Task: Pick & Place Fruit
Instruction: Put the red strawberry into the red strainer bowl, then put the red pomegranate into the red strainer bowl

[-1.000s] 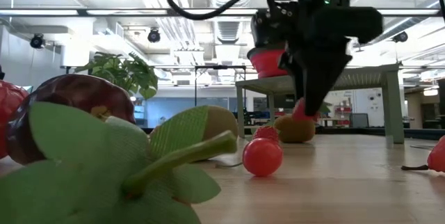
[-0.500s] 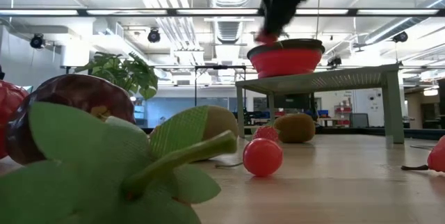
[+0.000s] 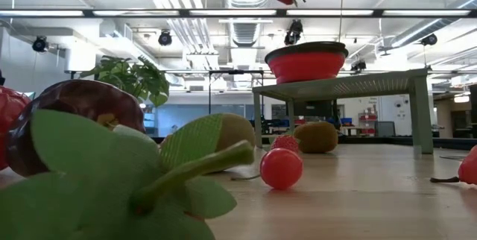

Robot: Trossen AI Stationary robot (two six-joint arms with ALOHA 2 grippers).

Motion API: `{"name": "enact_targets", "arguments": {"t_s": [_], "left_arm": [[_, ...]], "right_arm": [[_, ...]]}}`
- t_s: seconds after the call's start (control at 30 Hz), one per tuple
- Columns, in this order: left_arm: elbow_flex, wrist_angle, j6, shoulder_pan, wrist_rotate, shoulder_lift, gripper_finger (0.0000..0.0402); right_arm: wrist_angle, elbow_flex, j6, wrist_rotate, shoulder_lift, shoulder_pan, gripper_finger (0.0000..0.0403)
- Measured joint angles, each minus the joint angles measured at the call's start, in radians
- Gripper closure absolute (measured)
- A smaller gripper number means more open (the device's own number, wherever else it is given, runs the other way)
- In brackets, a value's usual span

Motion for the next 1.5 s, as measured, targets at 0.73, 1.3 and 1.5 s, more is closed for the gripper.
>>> {"name": "enact_targets", "arguments": {"t_s": [0.73,1.3,1.5], "left_arm": [[0.000,0.000,0.000,0.000,0.000,0.000,0.0355],[0.000,0.000,0.000,0.000,0.000,0.000,0.0355],[0.000,0.000,0.000,0.000,0.000,0.000,0.0355]], "right_arm": [[-0.062,-0.009,-0.077,-0.061,0.095,-0.388,0.0250],[-0.093,-0.010,-0.043,-0.127,0.121,-0.398,0.0170],[-0.093,-0.010,-0.032,-0.123,0.070,-0.375,0.0163]]}}
